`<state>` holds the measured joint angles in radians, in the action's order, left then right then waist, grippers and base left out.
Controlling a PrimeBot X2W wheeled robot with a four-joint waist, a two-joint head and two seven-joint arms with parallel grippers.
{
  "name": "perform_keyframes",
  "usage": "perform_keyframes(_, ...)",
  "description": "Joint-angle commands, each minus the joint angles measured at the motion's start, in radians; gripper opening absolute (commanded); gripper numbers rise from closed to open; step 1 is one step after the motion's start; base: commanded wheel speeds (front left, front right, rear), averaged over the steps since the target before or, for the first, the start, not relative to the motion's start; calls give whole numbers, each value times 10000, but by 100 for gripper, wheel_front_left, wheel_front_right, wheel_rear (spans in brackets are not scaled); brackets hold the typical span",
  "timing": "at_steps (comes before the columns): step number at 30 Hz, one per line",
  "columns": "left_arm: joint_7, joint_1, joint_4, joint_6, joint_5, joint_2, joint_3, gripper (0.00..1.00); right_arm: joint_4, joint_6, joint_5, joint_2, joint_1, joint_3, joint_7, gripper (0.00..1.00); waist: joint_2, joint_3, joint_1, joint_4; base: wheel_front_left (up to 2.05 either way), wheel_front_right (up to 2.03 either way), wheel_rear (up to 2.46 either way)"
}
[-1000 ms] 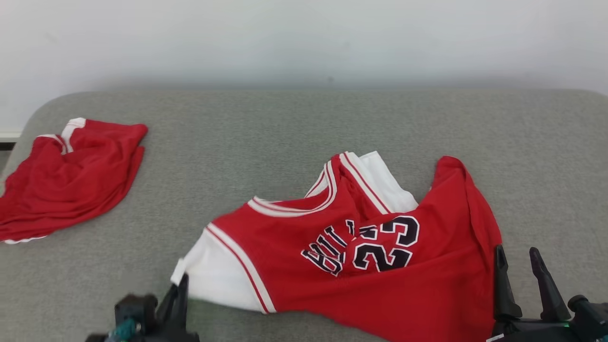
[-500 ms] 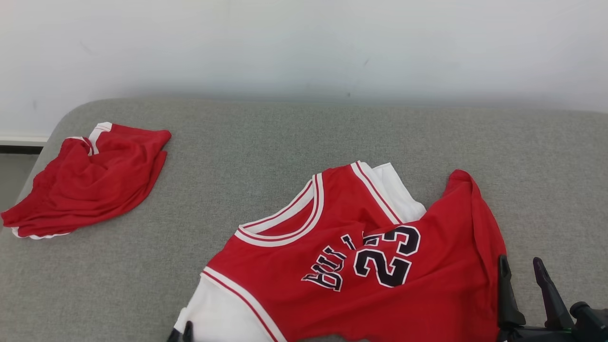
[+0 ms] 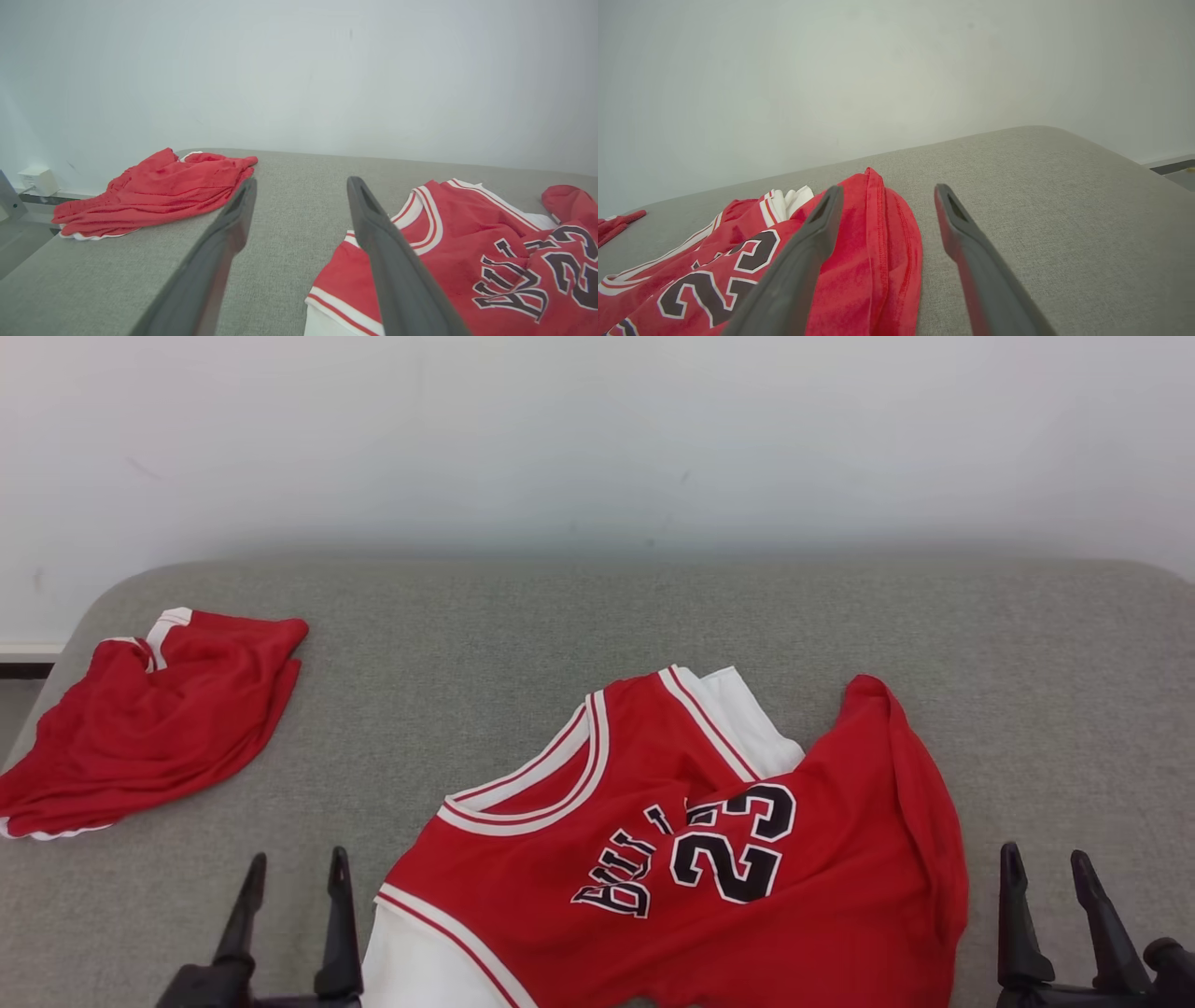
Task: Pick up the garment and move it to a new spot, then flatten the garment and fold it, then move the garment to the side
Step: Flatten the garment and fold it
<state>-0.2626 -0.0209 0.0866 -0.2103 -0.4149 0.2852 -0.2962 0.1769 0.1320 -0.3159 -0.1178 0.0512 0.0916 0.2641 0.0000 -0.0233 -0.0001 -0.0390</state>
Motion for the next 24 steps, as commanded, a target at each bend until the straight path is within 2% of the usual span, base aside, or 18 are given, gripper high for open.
perform_keyframes(1,-30,148,-160,85,256,-88,265,100,-6,-26,-46,-65,132,74,1,100,0,38,1,112,0,0,0)
perform_keyframes(5,-31,359,-586,549,809,-352,807,100,-19,-26,-57,-89,257,239,3,100,0,84,1,319,0,0,0)
perform_keyframes(15,-32,664,-333,1513,1574,-807,1990,100,-202,-26,-190,-70,770,855,1,100,0,103,1,773,0,0,0)
perform_keyframes(20,-32,673,-195,1791,1817,-979,2294,100,-258,-26,-210,-16,871,773,1,100,0,54,1,862,0,0,0)
perform_keyframes(24,-32,678,23,2047,2019,-1167,2543,100,-319,-26,-277,-96,804,287,1,100,0,63,1,862,0,0,0)
